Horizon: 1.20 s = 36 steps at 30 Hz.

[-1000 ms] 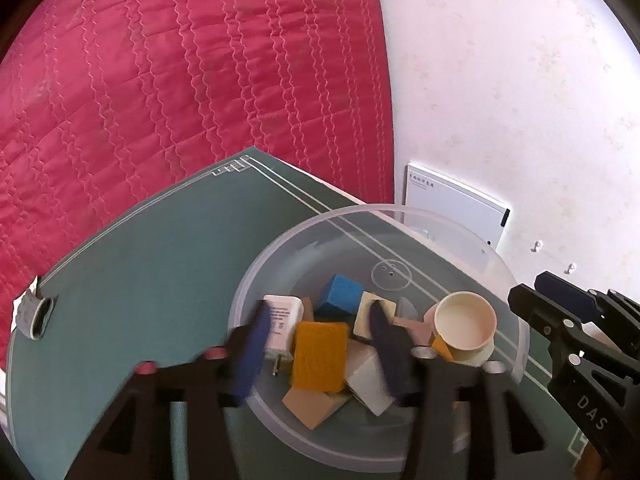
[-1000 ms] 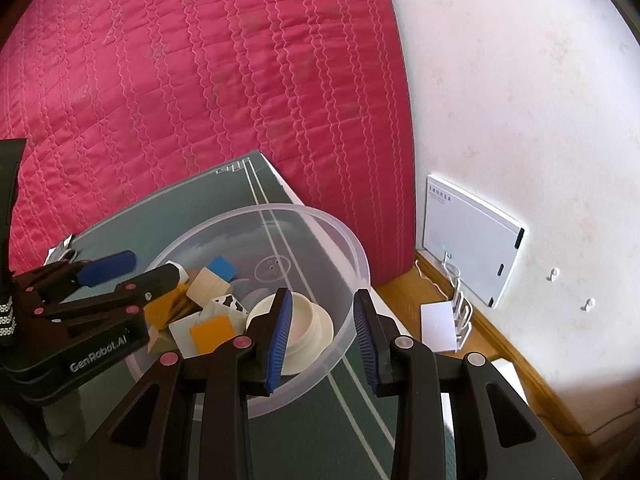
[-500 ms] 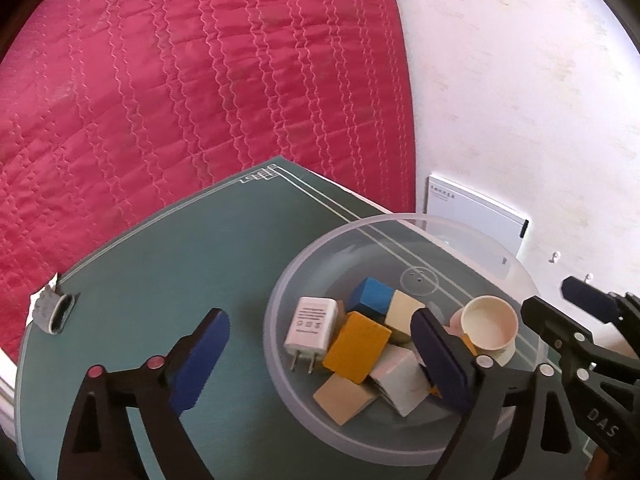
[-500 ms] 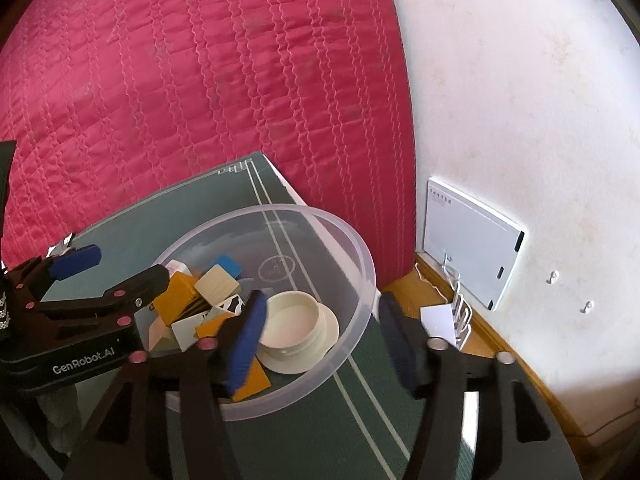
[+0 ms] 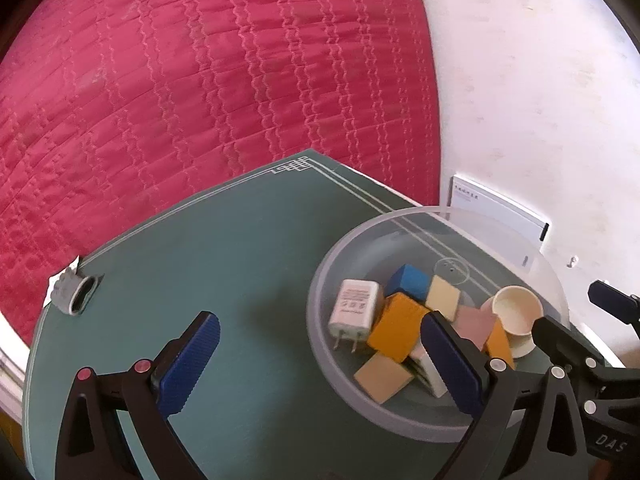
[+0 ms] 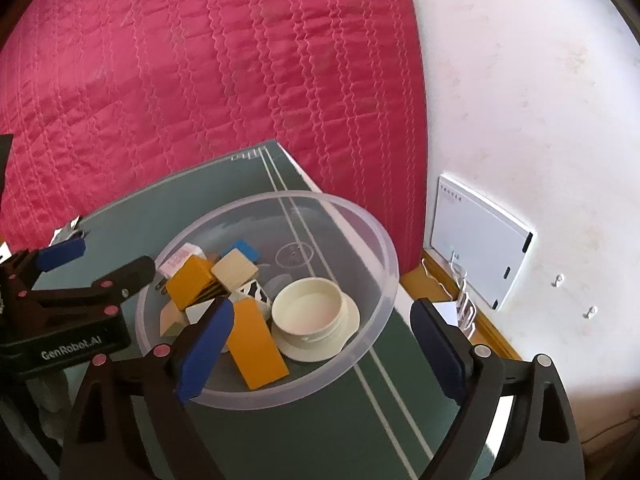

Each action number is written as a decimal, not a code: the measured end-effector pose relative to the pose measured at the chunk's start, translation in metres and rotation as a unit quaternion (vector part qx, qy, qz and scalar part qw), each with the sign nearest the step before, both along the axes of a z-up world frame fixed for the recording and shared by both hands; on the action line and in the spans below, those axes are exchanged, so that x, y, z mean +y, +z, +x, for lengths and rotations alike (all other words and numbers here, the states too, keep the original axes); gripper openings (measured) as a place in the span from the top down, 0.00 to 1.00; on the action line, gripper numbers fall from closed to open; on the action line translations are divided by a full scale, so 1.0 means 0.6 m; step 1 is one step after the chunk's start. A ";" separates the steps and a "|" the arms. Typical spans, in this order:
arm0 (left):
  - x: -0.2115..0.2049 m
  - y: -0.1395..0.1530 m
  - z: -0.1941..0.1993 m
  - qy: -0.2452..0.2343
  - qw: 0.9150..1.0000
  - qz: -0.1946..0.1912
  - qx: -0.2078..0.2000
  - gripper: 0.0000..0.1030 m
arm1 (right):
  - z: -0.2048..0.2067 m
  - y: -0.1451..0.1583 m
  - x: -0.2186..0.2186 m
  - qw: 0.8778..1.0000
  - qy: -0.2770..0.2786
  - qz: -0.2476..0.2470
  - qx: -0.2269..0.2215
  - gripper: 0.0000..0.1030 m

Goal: Organize rigid objects
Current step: 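Withdraw both open tools from the basin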

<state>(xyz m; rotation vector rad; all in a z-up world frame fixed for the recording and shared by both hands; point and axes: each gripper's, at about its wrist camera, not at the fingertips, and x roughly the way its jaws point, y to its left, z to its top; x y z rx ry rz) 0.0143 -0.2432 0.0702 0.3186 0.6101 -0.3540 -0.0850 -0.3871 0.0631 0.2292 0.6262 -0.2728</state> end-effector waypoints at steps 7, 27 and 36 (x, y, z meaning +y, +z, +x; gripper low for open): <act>0.025 0.000 -0.006 0.014 1.000 -0.001 -0.002 0.01 | -0.002 0.002 0.007 1.000 -0.002 -0.005 0.008 0.06; 0.044 -0.007 -0.020 0.033 0.999 0.012 -0.010 0.01 | -0.008 0.003 0.048 0.997 0.015 -0.077 0.021 0.02; 0.040 -0.012 -0.025 0.027 0.999 0.020 -0.007 0.01 | -0.005 0.002 0.050 0.996 0.013 -0.080 0.028 0.02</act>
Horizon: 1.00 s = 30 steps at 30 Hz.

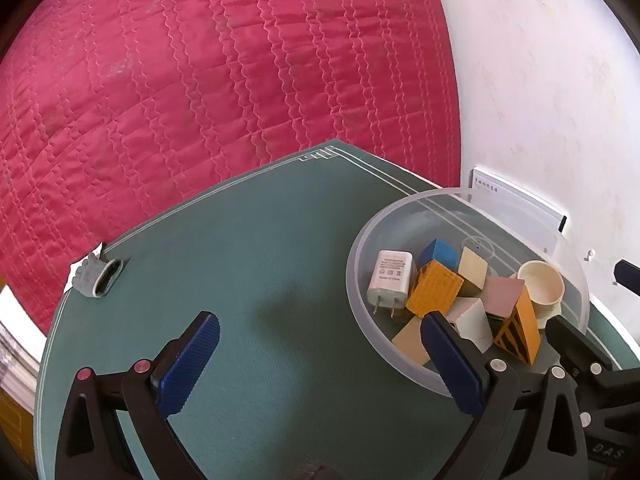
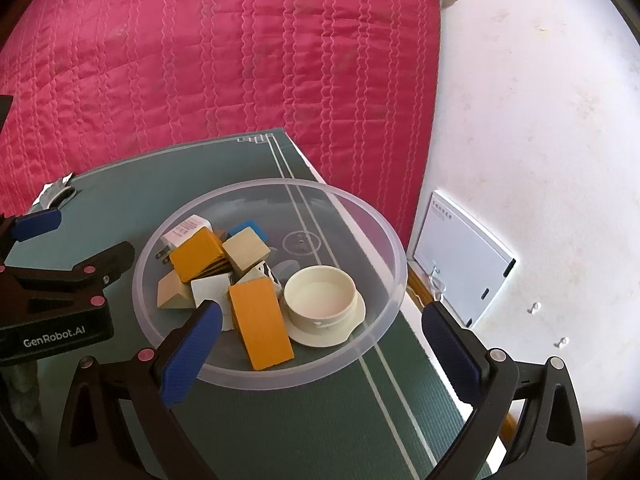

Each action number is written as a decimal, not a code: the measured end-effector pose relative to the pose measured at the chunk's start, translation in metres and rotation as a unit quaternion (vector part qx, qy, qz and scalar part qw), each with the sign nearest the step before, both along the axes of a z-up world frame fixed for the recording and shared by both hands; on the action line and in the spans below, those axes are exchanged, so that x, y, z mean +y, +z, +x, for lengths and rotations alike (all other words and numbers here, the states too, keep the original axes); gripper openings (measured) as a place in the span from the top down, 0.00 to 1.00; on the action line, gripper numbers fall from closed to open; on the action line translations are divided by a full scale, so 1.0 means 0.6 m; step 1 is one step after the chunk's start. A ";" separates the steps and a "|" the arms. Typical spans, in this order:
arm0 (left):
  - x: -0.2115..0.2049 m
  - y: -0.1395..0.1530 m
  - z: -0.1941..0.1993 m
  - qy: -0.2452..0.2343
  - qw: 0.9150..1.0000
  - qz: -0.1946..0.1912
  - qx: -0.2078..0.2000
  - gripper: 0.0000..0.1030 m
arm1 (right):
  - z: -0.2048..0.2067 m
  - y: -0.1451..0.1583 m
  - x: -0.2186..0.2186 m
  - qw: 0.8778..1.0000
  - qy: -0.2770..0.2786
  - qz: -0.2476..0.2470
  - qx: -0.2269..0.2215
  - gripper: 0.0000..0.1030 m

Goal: Organize rigid objects
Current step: 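Withdraw both open tools from the basin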

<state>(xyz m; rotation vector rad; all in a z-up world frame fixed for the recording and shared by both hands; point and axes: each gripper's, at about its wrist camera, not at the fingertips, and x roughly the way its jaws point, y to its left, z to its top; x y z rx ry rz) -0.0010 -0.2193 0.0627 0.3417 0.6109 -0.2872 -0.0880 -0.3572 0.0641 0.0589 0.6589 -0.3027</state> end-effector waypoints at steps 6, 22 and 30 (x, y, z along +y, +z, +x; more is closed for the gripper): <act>0.000 -0.001 -0.002 0.002 1.000 0.001 0.000 0.01 | 0.004 -0.004 -0.001 1.000 -0.004 -0.003 0.006 0.02; -0.004 -0.008 0.000 0.001 1.000 0.006 0.005 0.01 | 0.006 -0.008 -0.003 0.999 -0.022 -0.020 0.020 0.02; -0.006 -0.008 -0.002 -0.001 1.000 0.007 0.005 0.01 | 0.005 -0.009 -0.004 0.999 -0.026 -0.023 0.021 0.02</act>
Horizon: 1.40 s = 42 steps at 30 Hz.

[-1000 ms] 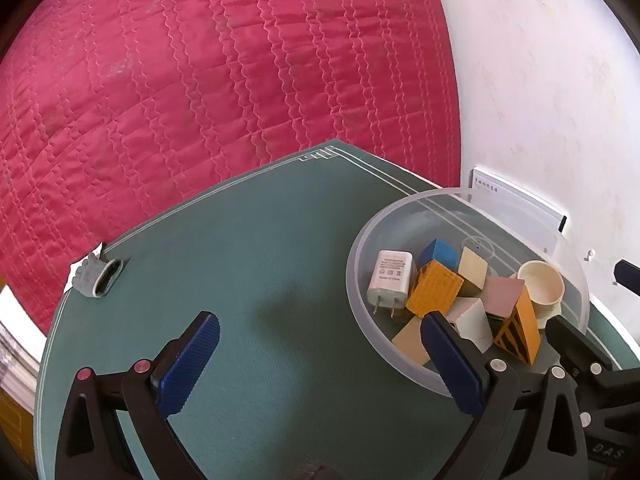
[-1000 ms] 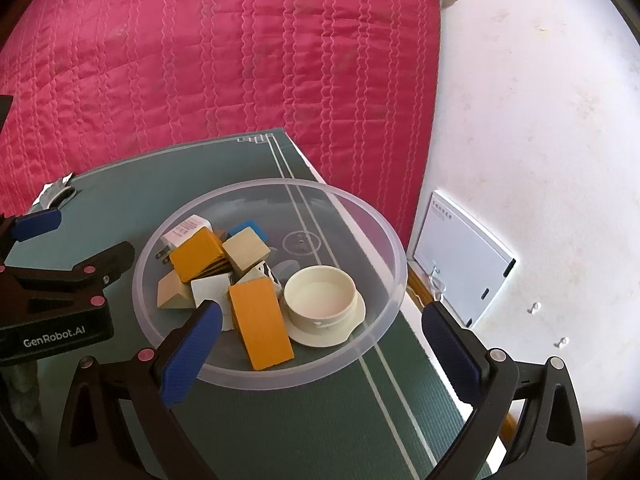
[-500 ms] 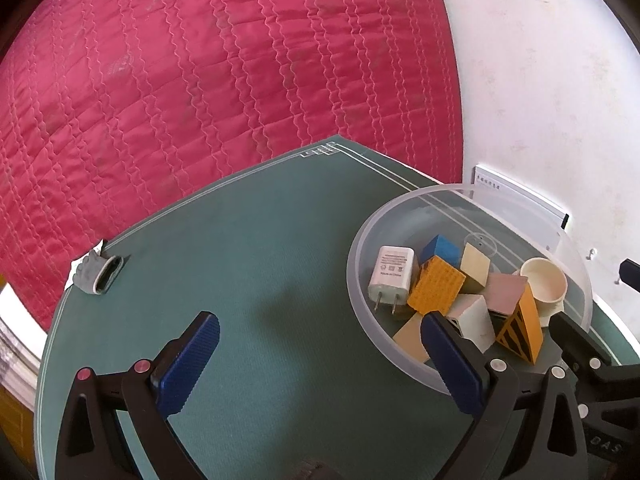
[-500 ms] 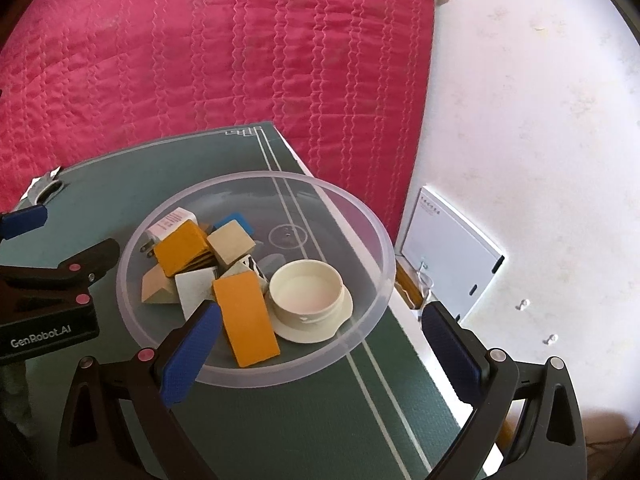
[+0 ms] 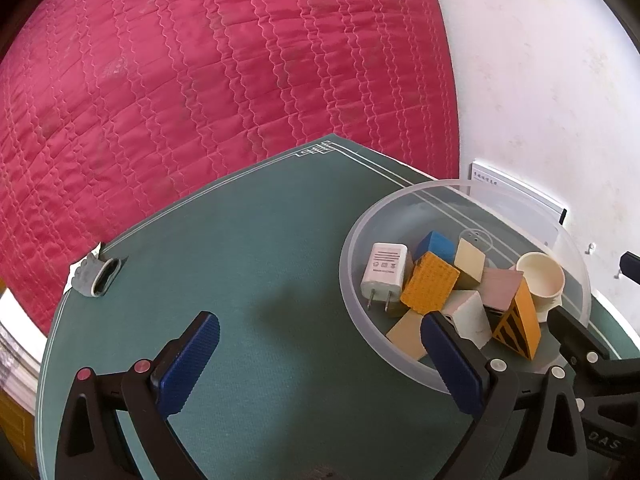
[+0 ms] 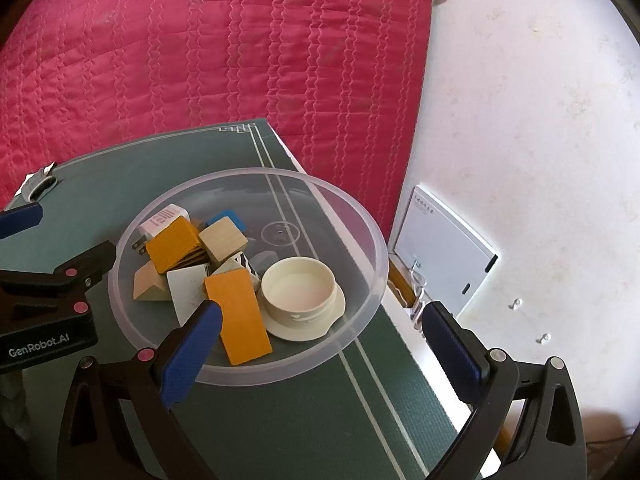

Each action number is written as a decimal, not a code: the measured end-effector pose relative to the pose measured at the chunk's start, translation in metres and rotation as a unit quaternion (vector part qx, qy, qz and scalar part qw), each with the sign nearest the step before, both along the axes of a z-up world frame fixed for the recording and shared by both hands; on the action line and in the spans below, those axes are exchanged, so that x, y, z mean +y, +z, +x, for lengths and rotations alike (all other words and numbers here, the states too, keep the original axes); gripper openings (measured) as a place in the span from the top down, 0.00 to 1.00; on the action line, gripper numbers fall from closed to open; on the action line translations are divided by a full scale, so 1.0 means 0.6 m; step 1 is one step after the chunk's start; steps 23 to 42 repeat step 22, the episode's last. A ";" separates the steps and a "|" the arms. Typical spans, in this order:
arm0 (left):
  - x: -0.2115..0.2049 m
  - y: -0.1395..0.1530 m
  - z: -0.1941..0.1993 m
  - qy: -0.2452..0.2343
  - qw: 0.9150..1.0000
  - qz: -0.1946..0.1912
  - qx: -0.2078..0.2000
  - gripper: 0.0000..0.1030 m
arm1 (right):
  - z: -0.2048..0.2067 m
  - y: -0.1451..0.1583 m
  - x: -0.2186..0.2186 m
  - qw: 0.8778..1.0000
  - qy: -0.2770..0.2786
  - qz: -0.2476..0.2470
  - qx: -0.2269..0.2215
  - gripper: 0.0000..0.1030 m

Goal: Organize rigid objects
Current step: 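Withdraw both open tools from the basin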

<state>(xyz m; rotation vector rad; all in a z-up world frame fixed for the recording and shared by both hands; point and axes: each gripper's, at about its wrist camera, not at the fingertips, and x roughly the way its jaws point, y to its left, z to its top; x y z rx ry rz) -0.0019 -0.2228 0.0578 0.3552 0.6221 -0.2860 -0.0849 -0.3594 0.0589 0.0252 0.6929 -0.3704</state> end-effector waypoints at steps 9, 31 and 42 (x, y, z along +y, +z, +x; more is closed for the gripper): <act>-0.004 -0.001 -0.004 -0.004 1.000 0.002 -0.001 0.01 | 0.000 0.000 -0.003 1.000 -0.005 -0.002 0.001 0.02; -0.007 -0.002 -0.005 -0.006 1.000 0.003 0.004 0.01 | 0.000 -0.001 -0.003 1.000 -0.004 -0.003 0.004 0.02; -0.007 -0.002 -0.005 -0.006 1.000 0.003 0.004 0.01 | 0.000 -0.001 -0.003 1.000 -0.004 -0.003 0.004 0.02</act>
